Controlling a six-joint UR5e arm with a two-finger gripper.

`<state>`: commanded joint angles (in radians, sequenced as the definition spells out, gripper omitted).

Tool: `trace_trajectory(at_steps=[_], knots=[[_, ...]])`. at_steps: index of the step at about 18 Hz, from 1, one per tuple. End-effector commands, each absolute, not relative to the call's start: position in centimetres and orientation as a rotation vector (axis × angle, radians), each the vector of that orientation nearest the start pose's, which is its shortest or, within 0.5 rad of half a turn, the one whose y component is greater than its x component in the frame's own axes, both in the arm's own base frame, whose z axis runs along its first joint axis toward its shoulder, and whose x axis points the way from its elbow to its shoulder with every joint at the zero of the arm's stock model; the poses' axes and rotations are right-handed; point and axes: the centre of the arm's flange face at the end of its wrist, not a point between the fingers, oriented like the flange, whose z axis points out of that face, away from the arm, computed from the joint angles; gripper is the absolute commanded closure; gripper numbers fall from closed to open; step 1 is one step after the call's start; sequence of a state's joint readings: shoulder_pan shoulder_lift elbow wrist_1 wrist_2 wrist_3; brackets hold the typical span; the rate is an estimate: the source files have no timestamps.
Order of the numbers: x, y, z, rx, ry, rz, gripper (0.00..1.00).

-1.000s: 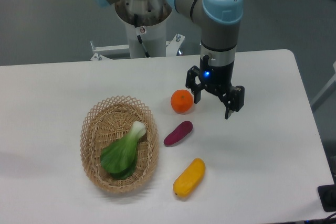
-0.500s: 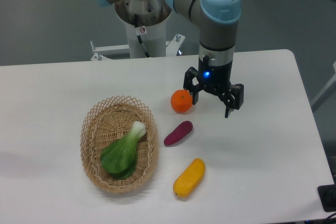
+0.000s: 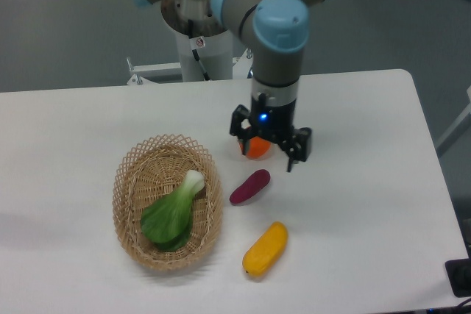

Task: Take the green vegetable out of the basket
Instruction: 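Move the open gripper over the basket above the green bok choy, then lower the gripper onto the bok choy stem and close on it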

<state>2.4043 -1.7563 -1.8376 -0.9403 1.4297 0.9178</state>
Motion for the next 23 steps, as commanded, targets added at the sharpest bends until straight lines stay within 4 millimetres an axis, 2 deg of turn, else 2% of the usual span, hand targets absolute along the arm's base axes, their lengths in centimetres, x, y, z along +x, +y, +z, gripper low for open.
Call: trace_trajectory(at_steps=[5,10,13,23], knots=[[-25.5,50.4,30.9,-2.944,0.06,-0.008,0.0],[-21.6,52.7,27.7,-2.997,0.177,-0.047,0.0],[-20.5,53.1,26.3,-3.017,0.209,-0.001,0.0],[-20.9,53.1,23.5,-3.042,0.214,0.071,0.0]])
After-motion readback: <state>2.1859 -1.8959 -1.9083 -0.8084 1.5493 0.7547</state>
